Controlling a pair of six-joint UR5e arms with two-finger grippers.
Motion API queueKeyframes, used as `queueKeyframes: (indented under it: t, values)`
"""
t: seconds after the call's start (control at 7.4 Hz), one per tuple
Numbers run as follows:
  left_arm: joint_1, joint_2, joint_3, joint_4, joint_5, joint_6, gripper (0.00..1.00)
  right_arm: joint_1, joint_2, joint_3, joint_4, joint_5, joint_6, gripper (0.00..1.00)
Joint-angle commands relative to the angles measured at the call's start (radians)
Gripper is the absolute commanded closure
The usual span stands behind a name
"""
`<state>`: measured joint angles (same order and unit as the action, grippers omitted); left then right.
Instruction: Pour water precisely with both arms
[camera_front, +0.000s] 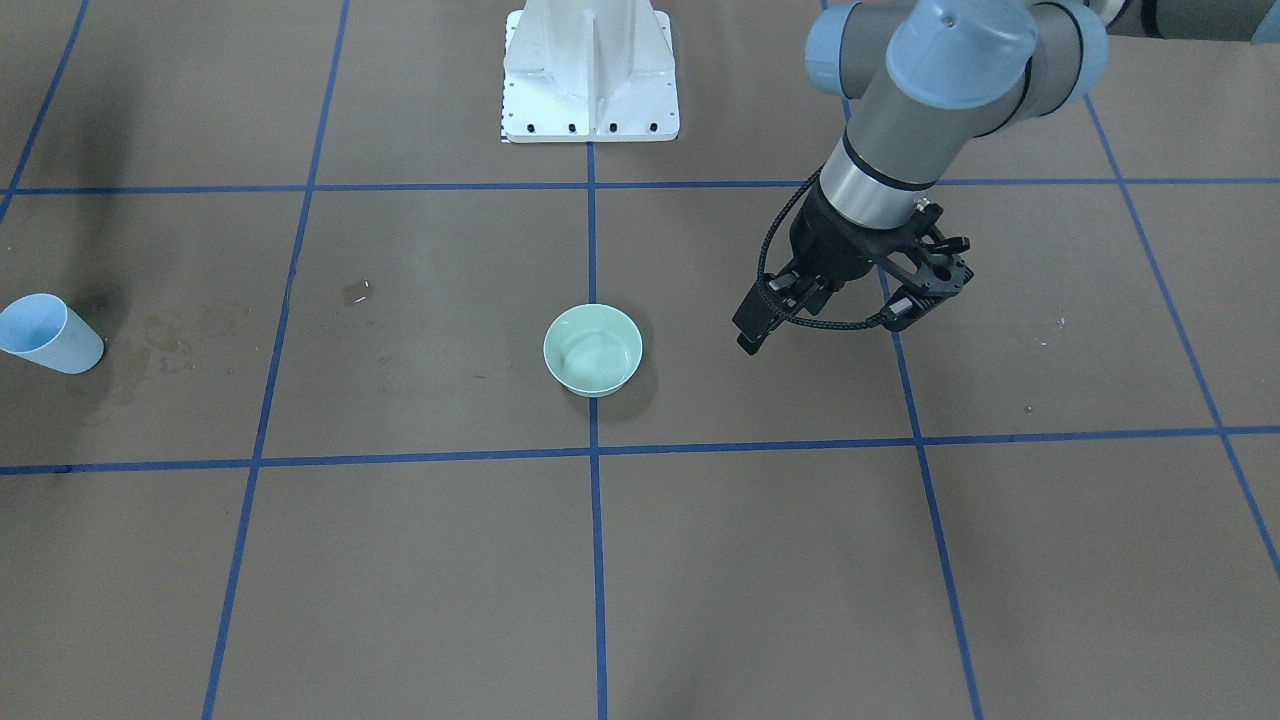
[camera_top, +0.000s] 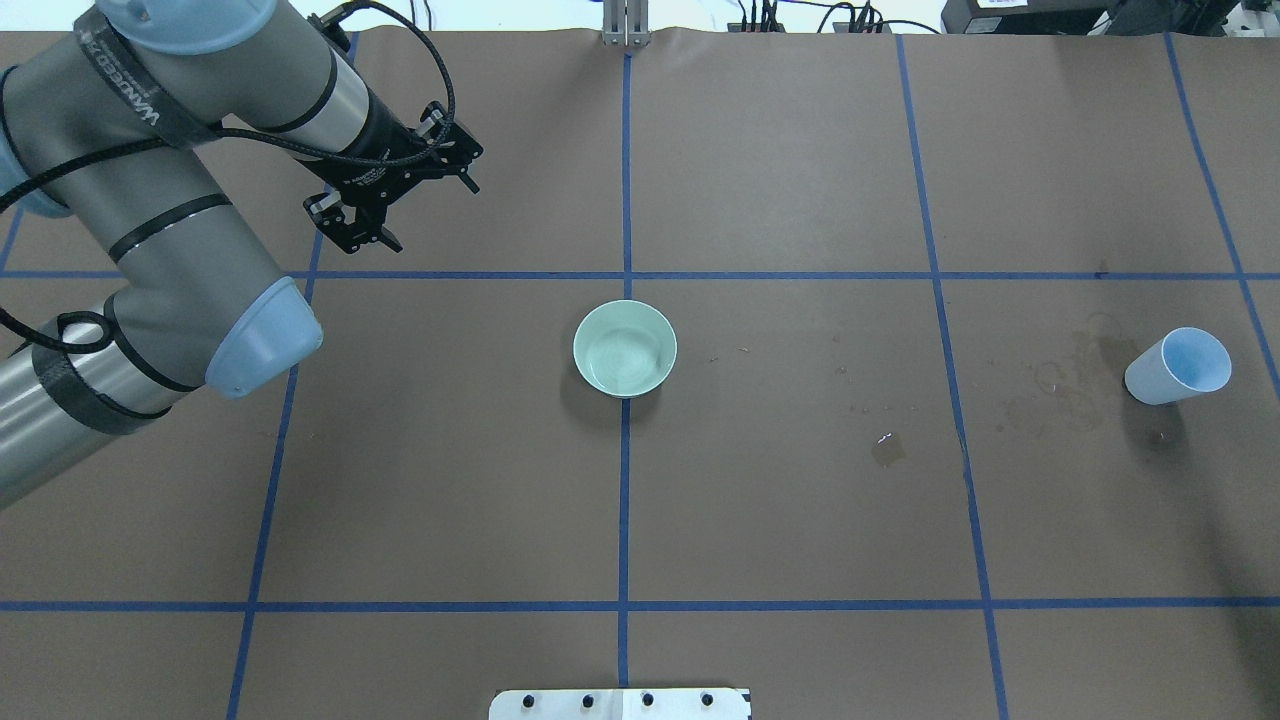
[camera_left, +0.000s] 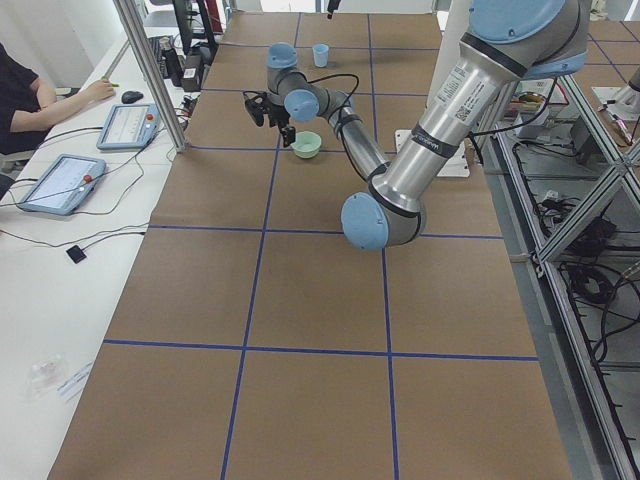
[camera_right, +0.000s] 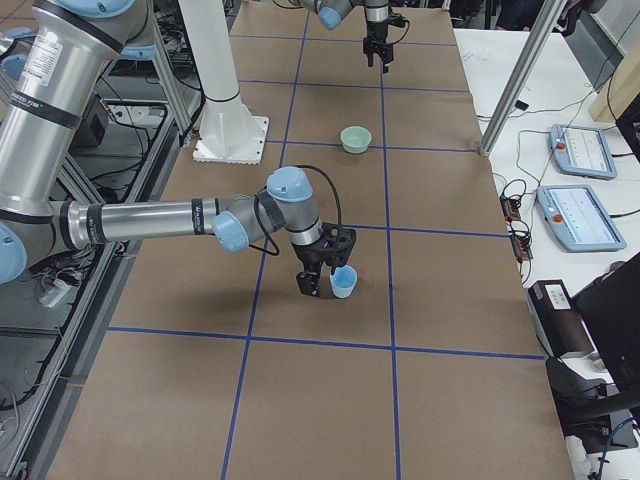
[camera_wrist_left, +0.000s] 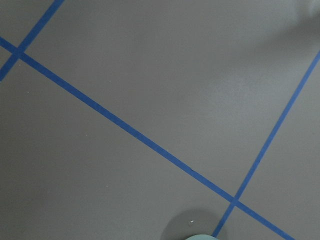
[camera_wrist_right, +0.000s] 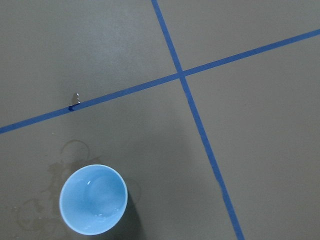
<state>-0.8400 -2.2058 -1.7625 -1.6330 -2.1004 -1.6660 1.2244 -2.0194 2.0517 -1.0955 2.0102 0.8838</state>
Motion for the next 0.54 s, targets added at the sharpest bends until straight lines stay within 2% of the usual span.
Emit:
queueKeyframes:
  t: [0.0,0.14,0.41]
  values:
    - [0.005,0.000,-0.002,-0.001,0.005,0.000,0.00,-0.051,-0.050,0.002,0.150,-0.051,0.090,0.01]
    - [0.006,0.000,-0.002,-0.001,0.005,0.000,0.00,-0.109,-0.050,0.002,0.202,-0.100,0.159,0.01]
    - [0.007,-0.002,-0.002,-0.001,0.005,-0.001,0.00,-0.286,-0.054,0.005,0.256,-0.271,0.303,0.01]
